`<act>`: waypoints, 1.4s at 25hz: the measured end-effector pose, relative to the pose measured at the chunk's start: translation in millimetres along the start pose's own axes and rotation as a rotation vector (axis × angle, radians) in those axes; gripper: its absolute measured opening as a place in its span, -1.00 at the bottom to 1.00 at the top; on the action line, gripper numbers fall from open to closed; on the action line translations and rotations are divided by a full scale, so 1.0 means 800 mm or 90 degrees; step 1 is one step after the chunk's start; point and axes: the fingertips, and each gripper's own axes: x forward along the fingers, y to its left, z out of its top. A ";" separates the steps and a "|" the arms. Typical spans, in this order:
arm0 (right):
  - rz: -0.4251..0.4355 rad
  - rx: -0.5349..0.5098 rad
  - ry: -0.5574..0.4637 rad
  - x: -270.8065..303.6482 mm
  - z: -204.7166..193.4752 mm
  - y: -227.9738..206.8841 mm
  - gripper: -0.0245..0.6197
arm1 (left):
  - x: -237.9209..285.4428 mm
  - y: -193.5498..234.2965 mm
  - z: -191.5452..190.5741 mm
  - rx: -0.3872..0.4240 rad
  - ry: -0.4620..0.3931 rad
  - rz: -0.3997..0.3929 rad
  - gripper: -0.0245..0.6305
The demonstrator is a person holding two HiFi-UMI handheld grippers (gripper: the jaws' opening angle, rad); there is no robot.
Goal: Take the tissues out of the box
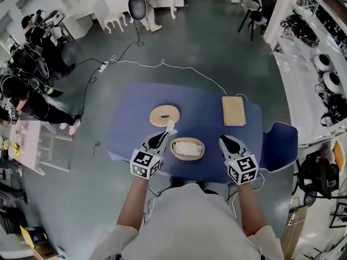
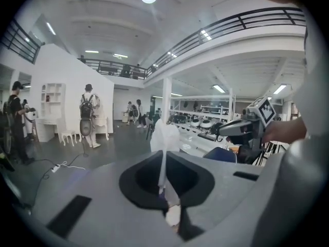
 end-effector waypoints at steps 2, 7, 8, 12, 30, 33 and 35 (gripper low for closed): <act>0.001 -0.013 -0.012 -0.009 0.013 0.001 -0.79 | -0.012 0.003 0.010 -0.012 -0.015 0.016 -0.89; 0.011 -0.032 -0.045 -0.026 0.037 0.002 -0.79 | -0.039 0.006 0.034 -0.012 -0.056 0.047 -0.89; 0.011 -0.034 -0.051 -0.027 0.041 0.001 -0.79 | -0.043 0.009 0.038 -0.012 -0.064 0.054 -0.89; 0.002 -0.041 -0.070 -0.033 0.057 0.000 -0.79 | -0.059 0.013 0.046 -0.023 -0.079 0.070 -0.89; 0.020 -0.041 -0.105 -0.022 0.072 0.026 -0.79 | -0.075 0.021 0.046 -0.038 -0.097 0.069 -0.89; 0.021 -0.044 -0.106 -0.021 0.073 0.026 -0.79 | -0.076 0.021 0.046 -0.041 -0.099 0.069 -0.89; 0.021 -0.046 -0.109 -0.022 0.073 0.027 -0.79 | -0.076 0.020 0.046 -0.042 -0.100 0.067 -0.89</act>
